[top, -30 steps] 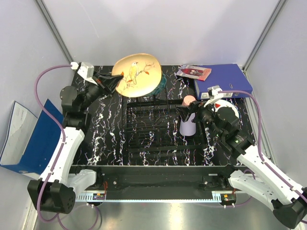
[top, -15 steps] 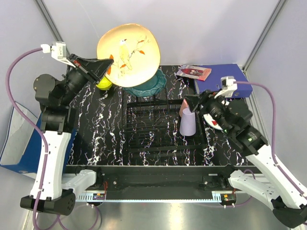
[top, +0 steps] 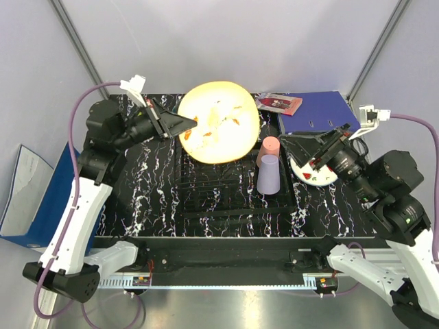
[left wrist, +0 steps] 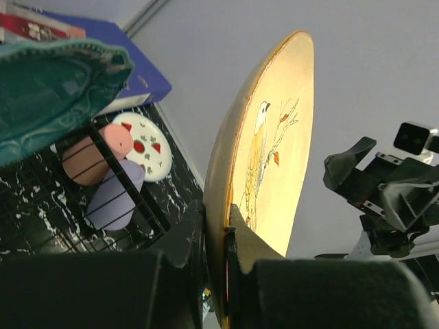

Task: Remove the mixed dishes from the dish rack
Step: Place the plate on the plate.

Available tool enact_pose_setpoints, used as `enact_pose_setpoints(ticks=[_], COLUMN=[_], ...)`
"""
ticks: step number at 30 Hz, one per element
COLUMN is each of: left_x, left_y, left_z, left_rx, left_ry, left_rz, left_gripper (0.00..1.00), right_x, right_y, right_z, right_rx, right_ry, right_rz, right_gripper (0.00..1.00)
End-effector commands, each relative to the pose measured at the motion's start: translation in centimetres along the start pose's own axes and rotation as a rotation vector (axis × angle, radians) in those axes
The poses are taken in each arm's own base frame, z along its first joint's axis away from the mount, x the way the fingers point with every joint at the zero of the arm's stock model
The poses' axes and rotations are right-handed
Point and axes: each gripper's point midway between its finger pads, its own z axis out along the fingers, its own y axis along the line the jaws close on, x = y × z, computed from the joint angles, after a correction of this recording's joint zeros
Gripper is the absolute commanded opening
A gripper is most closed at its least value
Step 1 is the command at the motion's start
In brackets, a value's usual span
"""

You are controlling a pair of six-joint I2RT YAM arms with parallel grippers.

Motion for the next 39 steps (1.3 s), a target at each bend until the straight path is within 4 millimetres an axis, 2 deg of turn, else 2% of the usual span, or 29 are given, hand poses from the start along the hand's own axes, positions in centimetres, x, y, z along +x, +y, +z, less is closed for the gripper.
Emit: enact_pose_setpoints(ticks=[1, 6, 13, 16, 19, 20, 22, 23, 25, 26, 31, 33, 34, 35, 36, 39], left_x=[0.0, 1.1, 2.4, 2.8, 2.9, 2.9, 2.8, 2.8, 2.6, 2.4, 1.8, 1.5, 1.3, 1.1, 1.0, 0.1], left_y=[-3.9, -3.9, -3.8, -4.2, -4.4, -4.4, -4.5, -4.5, -4.8, -4.9, -5.8, -6.1, -6.2, -6.4, -6.6, -7.2], left_z=[-0.1, 1.0, 2.6, 2.9, 3.0, 3.0, 3.0, 3.0, 2.9, 3.0, 3.0, 3.1, 3.1, 3.0, 2.9, 2.6], left_rx=[0.103, 0.109, 0.110, 0.120, 0.123, 0.123, 0.122, 0.124, 0.132, 0.134, 0.156, 0.163, 0.165, 0.169, 0.172, 0.176], left_ry=[-0.009, 0.030, 0.072, 0.080, 0.081, 0.078, 0.075, 0.073, 0.067, 0.063, 0.050, 0.046, 0.042, 0.036, 0.029, -0.006], left_rz=[0.040, 0.035, 0.036, 0.047, 0.055, 0.059, 0.063, 0.067, 0.076, 0.078, 0.102, 0.112, 0.125, 0.134, 0.145, 0.189], left_gripper=[0.00, 0.00, 0.00, 0.00, 0.00, 0.00, 0.00, 0.00, 0.00, 0.00, 0.00, 0.00, 0.02, 0.09, 0.28, 0.46], right_x=[3.4, 5.3, 6.3, 7.0, 7.4, 7.4, 7.7, 7.6, 7.8, 7.7, 7.6, 7.0, 6.6, 6.2, 6.0, 5.0], right_y=[1.3, 0.6, -0.5, -1.2, -2.2, -2.3, -2.5, -2.6, -2.8, -2.8, -2.7, -2.5, -2.6, -2.5, -2.6, -2.3], right_z=[0.7, 2.0, 4.3, 5.2, 5.6, 5.6, 5.5, 5.5, 5.4, 5.3, 5.1, 4.8, 4.6, 4.3, 4.2, 3.6], right_rx=[-0.070, -0.058, -0.034, -0.015, 0.018, 0.024, 0.031, 0.032, 0.039, 0.041, 0.034, 0.034, 0.043, 0.044, 0.051, 0.057], right_ry=[0.174, 0.246, 0.276, 0.293, 0.296, 0.289, 0.295, 0.290, 0.293, 0.289, 0.287, 0.263, 0.242, 0.230, 0.222, 0.190], right_rz=[0.078, 0.093, 0.071, 0.054, 0.044, 0.043, 0.042, 0.041, 0.044, 0.045, 0.044, 0.039, 0.034, 0.029, 0.027, 0.018], right_gripper=[0.86, 0.86, 0.84, 0.80, 0.59, 0.45, 0.32, 0.19, 0.05, 0.00, 0.00, 0.00, 0.00, 0.00, 0.00, 0.00])
